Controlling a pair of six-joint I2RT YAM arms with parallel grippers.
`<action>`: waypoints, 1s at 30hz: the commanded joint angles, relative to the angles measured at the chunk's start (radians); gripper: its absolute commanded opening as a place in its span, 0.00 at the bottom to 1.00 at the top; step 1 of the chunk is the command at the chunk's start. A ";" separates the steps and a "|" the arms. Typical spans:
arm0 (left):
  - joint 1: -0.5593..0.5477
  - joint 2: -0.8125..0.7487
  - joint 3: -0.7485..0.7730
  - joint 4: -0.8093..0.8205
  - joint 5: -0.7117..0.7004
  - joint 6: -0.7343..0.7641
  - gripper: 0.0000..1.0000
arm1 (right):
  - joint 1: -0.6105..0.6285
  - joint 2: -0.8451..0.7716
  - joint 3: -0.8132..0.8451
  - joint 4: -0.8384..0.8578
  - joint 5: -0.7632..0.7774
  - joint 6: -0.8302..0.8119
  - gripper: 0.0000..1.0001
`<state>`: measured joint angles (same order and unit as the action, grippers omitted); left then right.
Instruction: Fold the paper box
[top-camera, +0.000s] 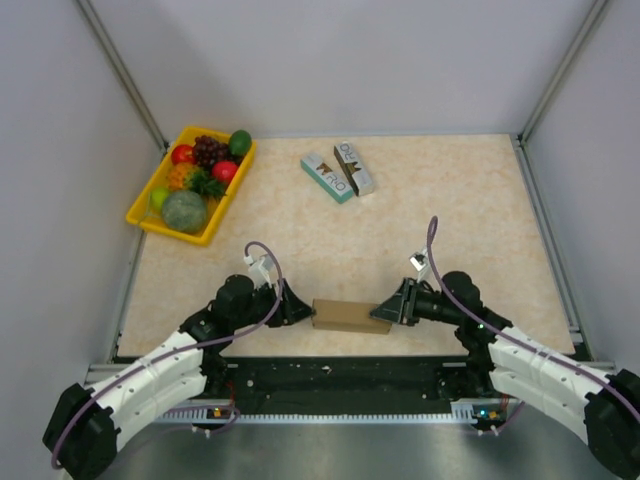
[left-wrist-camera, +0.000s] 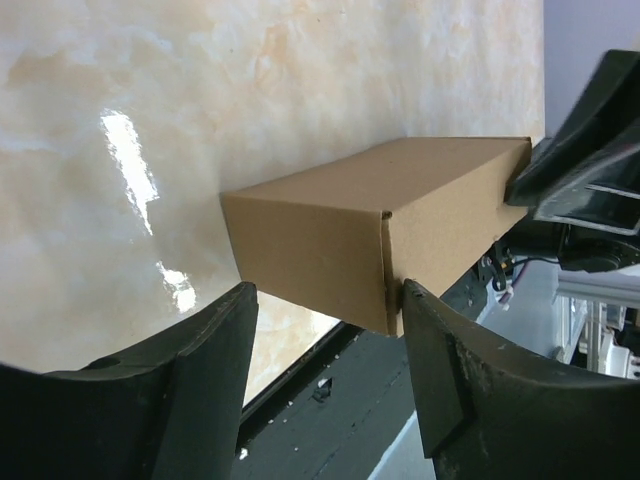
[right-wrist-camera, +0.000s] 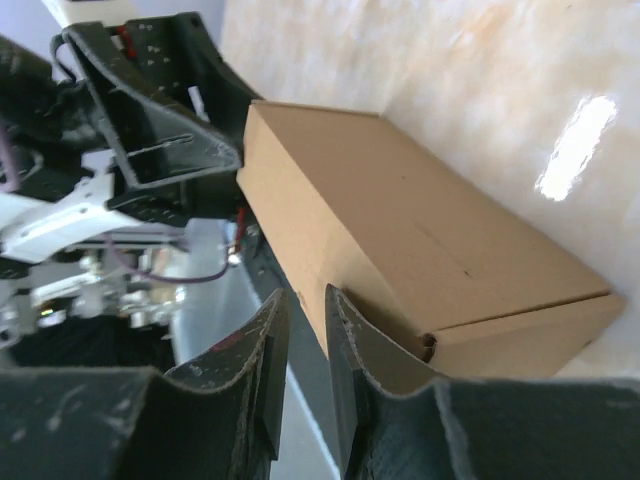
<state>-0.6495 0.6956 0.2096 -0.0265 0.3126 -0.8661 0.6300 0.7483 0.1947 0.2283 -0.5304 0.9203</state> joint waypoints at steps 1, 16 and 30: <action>0.002 0.044 -0.013 0.016 0.029 0.021 0.61 | -0.003 0.019 -0.122 0.098 0.007 0.058 0.24; 0.002 0.005 -0.039 -0.015 0.005 0.038 0.62 | -0.003 -0.012 0.059 -0.087 -0.010 -0.031 0.24; 0.002 -0.025 -0.053 -0.009 0.011 0.039 0.64 | -0.001 0.057 0.199 -0.303 0.006 -0.176 0.29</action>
<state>-0.6479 0.6834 0.1791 0.0212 0.3321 -0.8619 0.6254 0.7975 0.2310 0.1600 -0.5503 0.8997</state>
